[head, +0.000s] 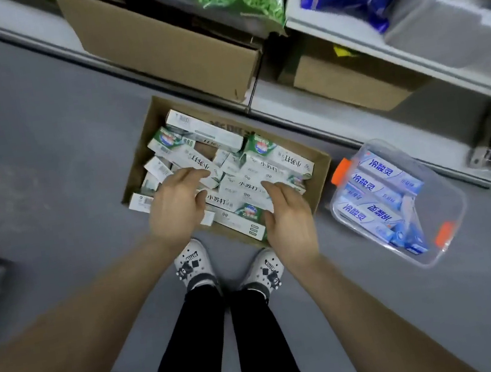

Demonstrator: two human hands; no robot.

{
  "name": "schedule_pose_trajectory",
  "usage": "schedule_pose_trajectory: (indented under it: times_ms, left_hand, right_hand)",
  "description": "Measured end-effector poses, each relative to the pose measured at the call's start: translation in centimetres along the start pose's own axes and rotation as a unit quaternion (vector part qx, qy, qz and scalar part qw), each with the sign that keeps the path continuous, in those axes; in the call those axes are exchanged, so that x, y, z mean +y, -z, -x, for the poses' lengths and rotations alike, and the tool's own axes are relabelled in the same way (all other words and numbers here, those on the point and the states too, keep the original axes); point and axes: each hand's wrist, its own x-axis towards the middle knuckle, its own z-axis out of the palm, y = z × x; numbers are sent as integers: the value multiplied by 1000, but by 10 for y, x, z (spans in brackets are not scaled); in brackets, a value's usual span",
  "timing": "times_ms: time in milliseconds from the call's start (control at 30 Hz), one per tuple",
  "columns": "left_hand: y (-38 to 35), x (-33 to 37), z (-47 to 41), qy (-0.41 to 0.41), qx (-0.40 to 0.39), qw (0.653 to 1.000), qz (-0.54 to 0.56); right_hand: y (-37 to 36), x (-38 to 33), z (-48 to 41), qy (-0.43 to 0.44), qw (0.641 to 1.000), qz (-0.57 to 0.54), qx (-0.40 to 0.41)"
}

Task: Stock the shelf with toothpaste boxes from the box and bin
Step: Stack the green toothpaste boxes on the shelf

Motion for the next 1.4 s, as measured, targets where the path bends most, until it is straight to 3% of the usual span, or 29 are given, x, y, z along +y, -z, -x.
schedule_pose_trajectory:
  times_ms: [267,467,633,900,1133,1400]
  left_hand:
    - [-102,-103,-7,59,-98,993,-40]
    - [-147,-163,-30,76,-115,988,-65]
    - [-162,-188,-49,19,-145,978,-148]
    - [-165,-203,-62,-39,-234,921,-310]
    - [-164,-201,-73,-32,-257,909,-326]
    - [-148,-185,-72,-20,-290,878,-380]
  right_hand:
    - [-128,33,-28,54,994,44,-87]
    - [-197,37,-78,75,987,35,-140]
    - [-234,30,-126,65,985,10,-161]
    - [-289,9,-178,31,973,13,-228]
    - [-309,3,-201,-26,964,-6,-265]
    - [-265,-9,-185,-46,974,-64,-214]
